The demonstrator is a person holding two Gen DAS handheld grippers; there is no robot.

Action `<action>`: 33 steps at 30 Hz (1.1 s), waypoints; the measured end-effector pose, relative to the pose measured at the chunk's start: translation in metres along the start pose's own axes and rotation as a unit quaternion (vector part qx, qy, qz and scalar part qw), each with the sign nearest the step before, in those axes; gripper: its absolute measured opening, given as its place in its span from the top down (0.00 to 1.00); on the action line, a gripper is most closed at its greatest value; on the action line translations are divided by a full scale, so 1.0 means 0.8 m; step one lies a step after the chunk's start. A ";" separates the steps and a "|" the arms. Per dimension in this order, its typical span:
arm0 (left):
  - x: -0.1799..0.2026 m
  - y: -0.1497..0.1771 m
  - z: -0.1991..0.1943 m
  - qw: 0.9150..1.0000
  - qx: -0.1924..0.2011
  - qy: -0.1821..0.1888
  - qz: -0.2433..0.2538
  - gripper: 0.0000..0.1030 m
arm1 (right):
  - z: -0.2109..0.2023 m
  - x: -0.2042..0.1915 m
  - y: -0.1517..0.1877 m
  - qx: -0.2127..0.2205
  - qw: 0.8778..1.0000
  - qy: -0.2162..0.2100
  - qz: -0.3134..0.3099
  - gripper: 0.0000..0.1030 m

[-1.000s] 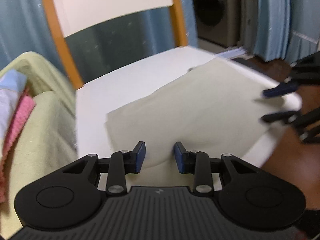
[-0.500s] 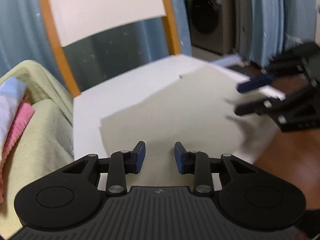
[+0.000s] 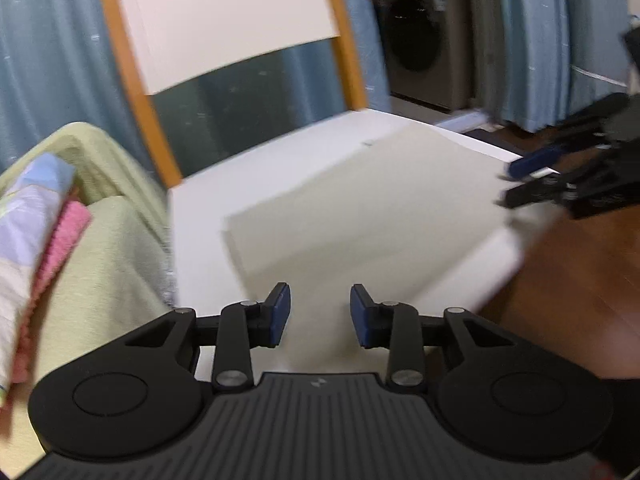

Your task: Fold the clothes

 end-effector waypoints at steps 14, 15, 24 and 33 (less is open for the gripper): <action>-0.007 0.008 0.007 1.000 -0.011 -0.008 -0.016 0.58 | 0.000 -0.008 0.003 0.004 1.000 0.006 0.028 0.67; -0.006 0.009 0.005 1.000 -0.012 -0.010 -0.020 0.57 | -0.003 -0.005 0.004 0.005 0.999 0.009 0.032 0.66; -0.004 0.009 -0.007 0.995 -0.016 -0.048 -0.085 0.38 | -0.029 -0.007 0.006 0.020 0.997 0.030 0.064 0.44; 0.010 0.005 -0.028 0.990 -0.008 -0.063 -0.122 0.14 | -0.071 -0.014 0.015 0.031 0.994 0.050 0.096 0.14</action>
Point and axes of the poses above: each gripper's, at about its wrist camera, not at the fingertips, and z roughly the way its jaws point, x to its right, y to its underside, the point moved 6 cm from there along z, roughly the way its jaws point, and after that the axes turned 13 degrees about -z, right-handed, at the moved point
